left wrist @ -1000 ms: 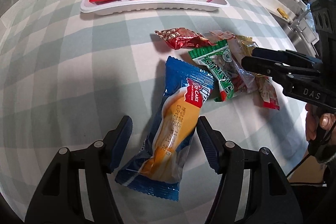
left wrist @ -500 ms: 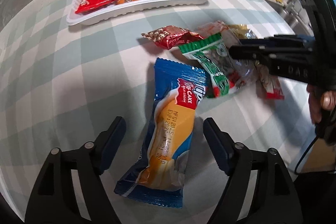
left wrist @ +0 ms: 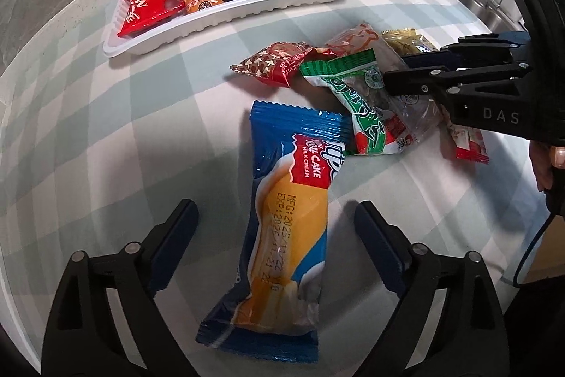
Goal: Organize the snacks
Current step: 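Grasp the blue cake bag with the left gripper while the right grasps the white translucent bag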
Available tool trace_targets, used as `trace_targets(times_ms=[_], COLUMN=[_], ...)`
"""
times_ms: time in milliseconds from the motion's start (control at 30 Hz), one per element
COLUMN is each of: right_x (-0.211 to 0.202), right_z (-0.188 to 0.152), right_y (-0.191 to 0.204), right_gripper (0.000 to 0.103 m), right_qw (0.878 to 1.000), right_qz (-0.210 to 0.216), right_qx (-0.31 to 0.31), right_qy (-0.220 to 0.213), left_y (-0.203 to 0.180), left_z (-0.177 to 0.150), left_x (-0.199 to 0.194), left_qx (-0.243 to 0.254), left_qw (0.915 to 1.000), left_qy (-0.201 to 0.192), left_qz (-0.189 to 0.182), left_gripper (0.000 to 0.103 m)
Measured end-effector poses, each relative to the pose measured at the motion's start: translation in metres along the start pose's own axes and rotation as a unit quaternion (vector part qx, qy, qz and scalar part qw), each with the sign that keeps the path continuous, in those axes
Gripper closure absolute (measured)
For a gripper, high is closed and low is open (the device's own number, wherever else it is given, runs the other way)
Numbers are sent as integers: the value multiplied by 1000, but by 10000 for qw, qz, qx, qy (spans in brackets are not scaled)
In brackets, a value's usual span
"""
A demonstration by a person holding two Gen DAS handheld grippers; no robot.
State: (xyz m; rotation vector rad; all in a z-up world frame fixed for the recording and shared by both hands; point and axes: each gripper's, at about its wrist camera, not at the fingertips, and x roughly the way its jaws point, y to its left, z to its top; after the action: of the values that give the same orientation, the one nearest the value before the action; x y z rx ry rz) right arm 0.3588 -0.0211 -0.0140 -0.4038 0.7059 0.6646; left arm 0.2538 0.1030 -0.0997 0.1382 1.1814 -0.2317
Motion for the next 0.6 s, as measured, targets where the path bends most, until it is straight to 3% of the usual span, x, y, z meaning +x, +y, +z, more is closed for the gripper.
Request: trace_targets(times_ms=[333,400,467,500,533,600], right_x=[2,1,1,1,0,0], right_z=[1,2,2,2,2,2], right_y=[6,4,1,-2,-4,-7], right_gripper=[81,82,84,84,84,84], right_qw=[9995,9996,9997,9997,9997,9993], right_qz=[-46,14,113,176,230,350], right_qx=[-297,-253,-180,-118,-70,57], right_qy=[-54,-86,-90,-91,-95,-103], left_y=[7,7,9,11,13,15], left_z=[3,3,5,7,8,9], left_x=[2,0,-3,-5,-6,-7], left_qx=[84,133,134,121,119,106], left_qw=[9998,9996,9995,9994,9994,9994], left_qy=[-155,-226,-288,-292,-303,-288], left_qz=[-94,-96,-86,-109,-94,-127], left_gripper=[11,21,49,56,72,75])
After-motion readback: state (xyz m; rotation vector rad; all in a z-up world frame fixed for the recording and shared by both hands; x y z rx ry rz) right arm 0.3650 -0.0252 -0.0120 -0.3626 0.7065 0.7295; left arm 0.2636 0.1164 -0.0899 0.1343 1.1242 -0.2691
